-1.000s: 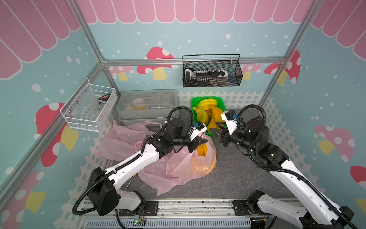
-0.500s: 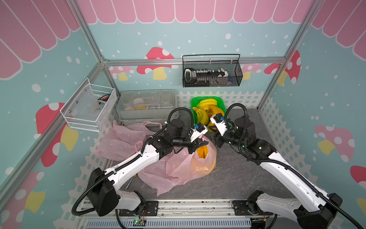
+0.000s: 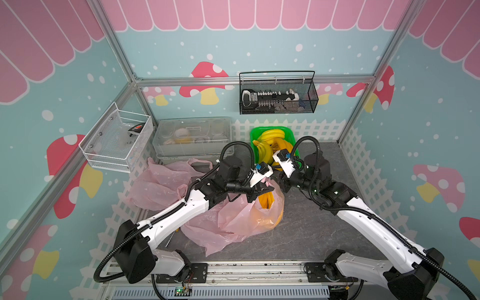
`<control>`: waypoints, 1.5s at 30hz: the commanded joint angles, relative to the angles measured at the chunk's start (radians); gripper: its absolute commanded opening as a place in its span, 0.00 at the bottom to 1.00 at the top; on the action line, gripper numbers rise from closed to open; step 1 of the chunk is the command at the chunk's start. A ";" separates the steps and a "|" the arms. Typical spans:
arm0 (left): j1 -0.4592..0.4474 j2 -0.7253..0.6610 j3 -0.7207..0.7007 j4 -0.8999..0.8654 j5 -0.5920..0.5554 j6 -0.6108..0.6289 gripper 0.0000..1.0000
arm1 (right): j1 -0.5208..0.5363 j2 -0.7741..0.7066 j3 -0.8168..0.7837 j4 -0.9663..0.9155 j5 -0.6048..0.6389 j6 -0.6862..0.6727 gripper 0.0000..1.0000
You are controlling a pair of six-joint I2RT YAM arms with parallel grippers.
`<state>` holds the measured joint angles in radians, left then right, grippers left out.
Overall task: Place the banana into a plastic bag & tie a knot
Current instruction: Cross the plastic bag at the center of the board.
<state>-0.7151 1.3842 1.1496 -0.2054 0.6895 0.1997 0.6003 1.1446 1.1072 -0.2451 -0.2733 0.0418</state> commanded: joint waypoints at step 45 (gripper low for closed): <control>0.083 -0.109 -0.173 0.180 -0.114 -0.166 0.15 | 0.176 0.068 -0.135 0.137 0.154 0.499 0.00</control>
<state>-0.6189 1.3155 0.9928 -0.0544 0.5213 0.0383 0.7738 1.1915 0.9806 -0.1894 -0.1303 0.5179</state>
